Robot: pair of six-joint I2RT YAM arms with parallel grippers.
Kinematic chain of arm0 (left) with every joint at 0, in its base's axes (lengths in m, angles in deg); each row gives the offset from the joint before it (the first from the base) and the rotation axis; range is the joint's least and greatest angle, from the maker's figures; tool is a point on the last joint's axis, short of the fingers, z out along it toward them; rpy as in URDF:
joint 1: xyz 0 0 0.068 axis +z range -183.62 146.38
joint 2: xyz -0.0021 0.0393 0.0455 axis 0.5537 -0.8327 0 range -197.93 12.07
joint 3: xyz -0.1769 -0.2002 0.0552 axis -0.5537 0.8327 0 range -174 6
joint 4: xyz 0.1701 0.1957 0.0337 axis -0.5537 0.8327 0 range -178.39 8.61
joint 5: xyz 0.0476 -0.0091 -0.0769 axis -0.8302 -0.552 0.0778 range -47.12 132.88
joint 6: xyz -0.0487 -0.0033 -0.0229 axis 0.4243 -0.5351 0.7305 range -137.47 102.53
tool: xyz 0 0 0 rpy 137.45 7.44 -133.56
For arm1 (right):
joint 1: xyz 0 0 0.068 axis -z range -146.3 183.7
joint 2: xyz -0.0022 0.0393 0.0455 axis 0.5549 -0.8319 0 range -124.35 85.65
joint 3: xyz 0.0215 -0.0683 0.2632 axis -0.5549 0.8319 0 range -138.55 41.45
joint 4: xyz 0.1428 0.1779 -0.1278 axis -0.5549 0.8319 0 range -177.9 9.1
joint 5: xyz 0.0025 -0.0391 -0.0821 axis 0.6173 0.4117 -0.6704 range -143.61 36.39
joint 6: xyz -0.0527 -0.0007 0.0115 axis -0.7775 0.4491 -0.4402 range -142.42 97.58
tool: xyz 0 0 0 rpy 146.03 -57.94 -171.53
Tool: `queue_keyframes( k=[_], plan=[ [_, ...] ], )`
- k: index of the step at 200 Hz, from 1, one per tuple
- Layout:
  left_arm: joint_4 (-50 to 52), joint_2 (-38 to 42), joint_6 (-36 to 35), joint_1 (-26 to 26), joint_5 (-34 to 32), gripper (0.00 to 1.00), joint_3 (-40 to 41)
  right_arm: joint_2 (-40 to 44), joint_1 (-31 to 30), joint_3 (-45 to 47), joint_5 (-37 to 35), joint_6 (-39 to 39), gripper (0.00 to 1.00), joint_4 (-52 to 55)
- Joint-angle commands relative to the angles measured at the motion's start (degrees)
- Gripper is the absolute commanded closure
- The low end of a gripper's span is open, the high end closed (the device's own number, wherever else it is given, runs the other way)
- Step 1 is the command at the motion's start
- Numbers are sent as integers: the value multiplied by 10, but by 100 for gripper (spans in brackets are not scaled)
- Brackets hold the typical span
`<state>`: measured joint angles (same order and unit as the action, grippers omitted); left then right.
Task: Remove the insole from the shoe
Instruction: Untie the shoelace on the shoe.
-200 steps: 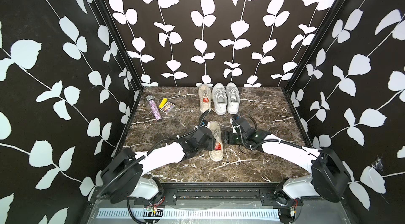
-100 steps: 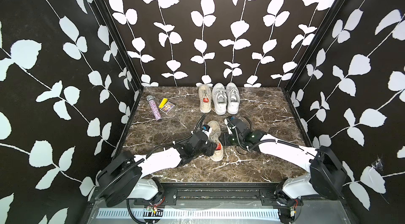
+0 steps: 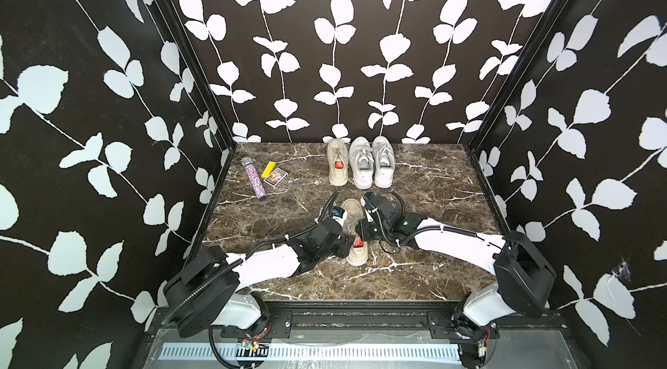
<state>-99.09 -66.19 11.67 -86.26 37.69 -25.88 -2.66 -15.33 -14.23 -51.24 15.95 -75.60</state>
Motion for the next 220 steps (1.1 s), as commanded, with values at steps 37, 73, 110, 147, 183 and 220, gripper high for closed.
queue_keyframes(
  k=[37,73,110,147,183,220],
  plan=[
    [-20,-21,-5,1,-18,57,-15,-16,-4,-27,-19,0,86,5],
    [-28,-29,-1,2,-11,61,-15,-30,-4,-38,-24,0,88,13],
    [-36,-34,5,3,-8,62,-10,-48,-4,-47,-24,-1,88,16],
    [-38,-35,10,2,-5,63,-11,-63,-4,-63,-33,-4,82,35],
    [-33,-27,12,3,-10,63,-8,-73,-4,-77,-37,-6,84,51],
    [-25,-22,13,2,-15,64,-8,-74,-3,-79,-31,-3,92,51]
  ],
)
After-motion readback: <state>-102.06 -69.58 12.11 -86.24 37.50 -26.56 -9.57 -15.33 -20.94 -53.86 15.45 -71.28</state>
